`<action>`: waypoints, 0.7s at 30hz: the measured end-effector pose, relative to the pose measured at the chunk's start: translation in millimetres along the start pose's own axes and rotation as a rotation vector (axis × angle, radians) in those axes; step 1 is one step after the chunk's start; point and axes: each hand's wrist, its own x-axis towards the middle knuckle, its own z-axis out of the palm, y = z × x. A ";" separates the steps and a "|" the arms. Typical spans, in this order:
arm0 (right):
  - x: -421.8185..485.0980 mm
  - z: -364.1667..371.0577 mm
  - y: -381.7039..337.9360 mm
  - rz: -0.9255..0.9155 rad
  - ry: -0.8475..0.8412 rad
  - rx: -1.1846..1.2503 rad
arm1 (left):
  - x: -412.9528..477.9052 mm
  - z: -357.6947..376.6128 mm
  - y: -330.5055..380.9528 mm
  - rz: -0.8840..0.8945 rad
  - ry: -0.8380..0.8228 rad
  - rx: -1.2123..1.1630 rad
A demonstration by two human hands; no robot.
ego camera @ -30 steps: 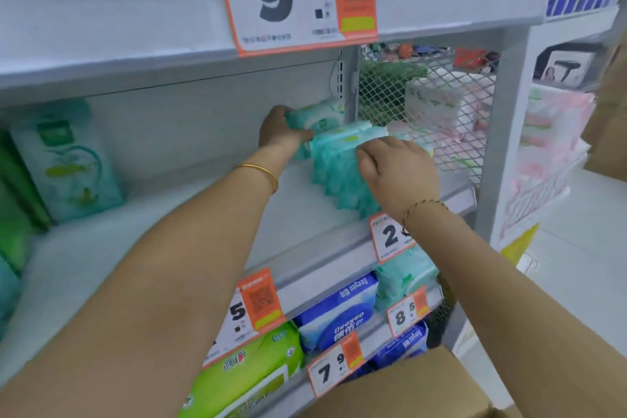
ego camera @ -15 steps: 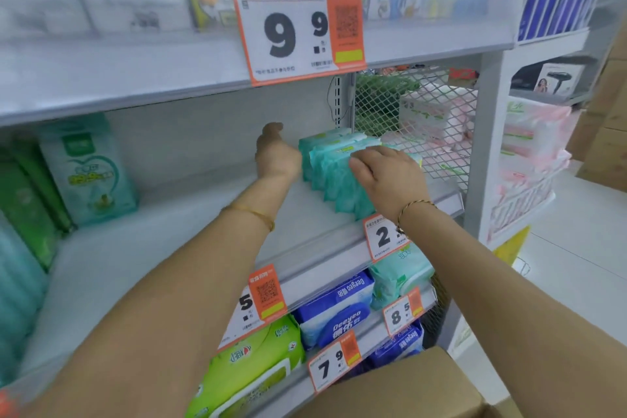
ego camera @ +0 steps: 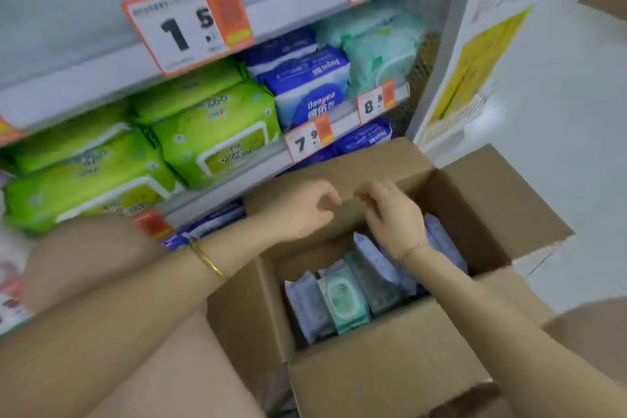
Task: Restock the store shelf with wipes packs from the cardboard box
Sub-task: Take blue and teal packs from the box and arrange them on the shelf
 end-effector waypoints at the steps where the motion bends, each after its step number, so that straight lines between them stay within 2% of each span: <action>1: -5.8 20.5 8.8 0.047 -0.133 -0.023 | -0.2 2.8 -9.1 -0.025 -0.009 0.044; 5: -17.6 92.1 37.2 0.196 -0.600 -0.137 | -2.5 8.8 -33.4 -0.097 -0.054 0.145; 9: -35.4 144.6 60.1 0.234 -0.941 -0.311 | -3.8 17.1 -43.8 -0.105 -0.120 0.205; 13: -49.0 180.8 64.3 0.177 -1.063 -0.465 | -1.4 14.9 -49.3 -0.122 -0.158 0.224; 16: -49.4 197.3 62.6 0.086 -1.092 -0.560 | 3.3 13.1 -52.1 -0.126 -0.176 0.223; 21: -48.2 206.3 63.1 0.048 -1.117 -0.658 | 12.4 15.9 -55.6 -0.143 -0.192 0.203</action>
